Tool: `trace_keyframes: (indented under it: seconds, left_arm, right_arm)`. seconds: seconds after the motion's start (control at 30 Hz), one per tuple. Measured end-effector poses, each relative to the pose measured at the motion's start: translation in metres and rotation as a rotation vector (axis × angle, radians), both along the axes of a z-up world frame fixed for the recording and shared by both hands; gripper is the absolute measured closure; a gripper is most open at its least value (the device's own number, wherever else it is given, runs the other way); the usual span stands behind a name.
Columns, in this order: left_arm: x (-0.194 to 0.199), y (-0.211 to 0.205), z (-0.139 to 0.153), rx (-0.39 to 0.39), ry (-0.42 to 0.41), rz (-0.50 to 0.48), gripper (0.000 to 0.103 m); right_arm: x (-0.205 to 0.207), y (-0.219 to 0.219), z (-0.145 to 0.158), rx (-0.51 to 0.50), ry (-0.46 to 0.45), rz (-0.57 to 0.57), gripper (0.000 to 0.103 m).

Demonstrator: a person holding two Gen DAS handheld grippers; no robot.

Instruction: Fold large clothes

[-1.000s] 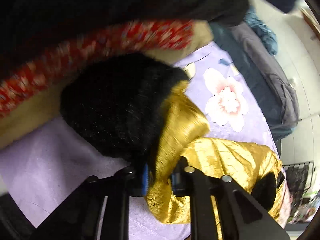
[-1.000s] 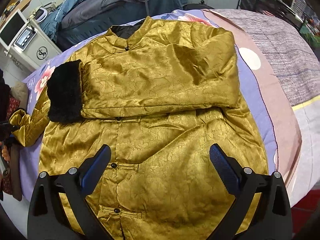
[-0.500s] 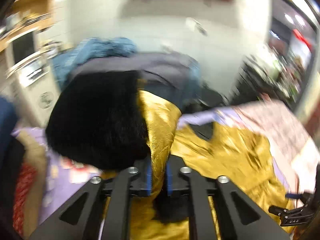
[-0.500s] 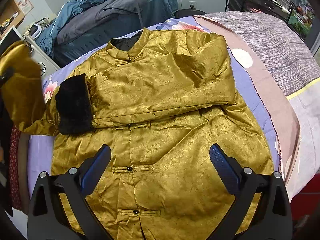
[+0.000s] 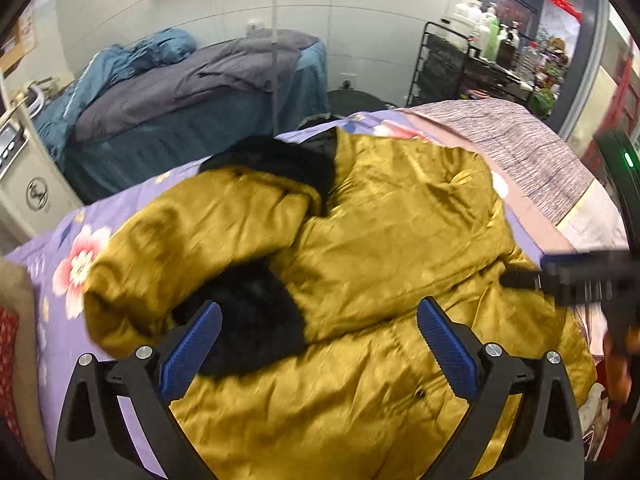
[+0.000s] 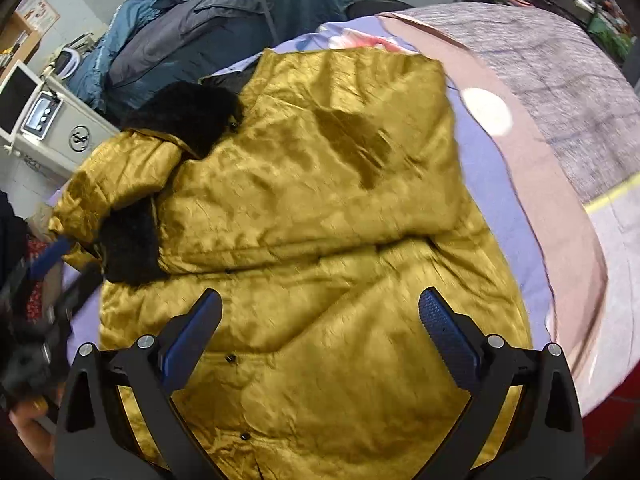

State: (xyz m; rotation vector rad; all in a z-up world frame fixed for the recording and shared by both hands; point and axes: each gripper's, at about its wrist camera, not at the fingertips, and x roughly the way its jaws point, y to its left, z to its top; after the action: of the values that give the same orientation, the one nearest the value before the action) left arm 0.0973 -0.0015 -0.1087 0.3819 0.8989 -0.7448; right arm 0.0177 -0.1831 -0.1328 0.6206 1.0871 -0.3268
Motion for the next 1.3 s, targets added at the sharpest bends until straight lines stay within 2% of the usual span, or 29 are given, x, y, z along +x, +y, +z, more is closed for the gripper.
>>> trace_keyframes:
  seconds: [0.07, 0.2, 0.33, 0.43, 0.57, 0.63, 0.67, 0.7, 0.77, 0.87, 0.97, 1.07, 1.1, 1.17, 1.3]
  left_arm:
    - [-0.001, 0.014, -0.002, 0.009, 0.019, 0.042, 0.007]
    - [0.005, 0.046, -0.006, 0.031, 0.062, 0.149, 0.007]
    - [0.002, 0.074, -0.007, 0.054, 0.083, 0.24, 0.007]
    - [-0.006, 0.091, -0.008, 0.077, 0.089, 0.292, 0.007]
    - [-0.018, 0.109, -0.012, 0.092, 0.116, 0.365, 0.007]
    - [-0.023, 0.117, -0.015, 0.101, 0.134, 0.4, 0.007]
    - [-0.025, 0.12, -0.016, 0.105, 0.14, 0.408, 0.007]
    - [-0.026, 0.121, -0.017, 0.109, 0.141, 0.414, 0.007]
    - [-0.026, 0.123, -0.018, 0.115, 0.139, 0.42, 0.007]
    - [-0.02, 0.124, -0.016, 0.112, 0.135, 0.421, 0.007]
    - [-0.012, 0.124, -0.01, 0.099, 0.116, 0.429, 0.007]
    - [-0.003, 0.126, -0.001, 0.063, 0.101, 0.446, 0.007]
    - [0.0, 0.126, 0.002, 0.052, 0.101, 0.447, 0.007]
    - [0.005, 0.124, 0.002, 0.044, 0.104, 0.442, 0.007]
    - [0.013, 0.118, -0.005, 0.046, 0.128, 0.425, 0.007]
  right_arm:
    - [0.03, -0.003, 0.005, 0.024, -0.028, 0.043, 0.006]
    - [0.118, -0.004, 0.016, 0.046, -0.072, 0.181, 0.006]
    - [0.207, 0.001, 0.017, 0.057, -0.063, 0.331, 0.006]
    - [0.259, -0.006, 0.006, 0.043, -0.021, 0.363, 0.006]
    - [0.304, -0.018, -0.026, 0.13, 0.047, 0.389, 0.006]
    - [0.312, -0.019, -0.034, 0.165, 0.046, 0.408, 0.017]
    - [0.314, -0.018, -0.038, 0.214, 0.042, 0.43, 0.034]
    - [0.314, -0.014, -0.038, 0.256, 0.038, 0.457, 0.065]
    - [0.307, -0.01, -0.022, 0.257, -0.013, 0.498, 0.091]
    - [0.273, -0.007, 0.032, 0.23, -0.199, 0.56, 0.093]
    - [0.223, -0.013, 0.082, 0.148, -0.328, 0.613, 0.094]
    - [0.17, -0.016, 0.099, 0.028, -0.355, 0.666, 0.094]
    - [0.157, -0.013, 0.095, -0.021, -0.334, 0.685, 0.094]
    - [0.124, -0.011, 0.068, -0.105, -0.233, 0.707, 0.094]
    - [0.079, -0.022, -0.014, -0.027, -0.019, 0.599, 0.093]
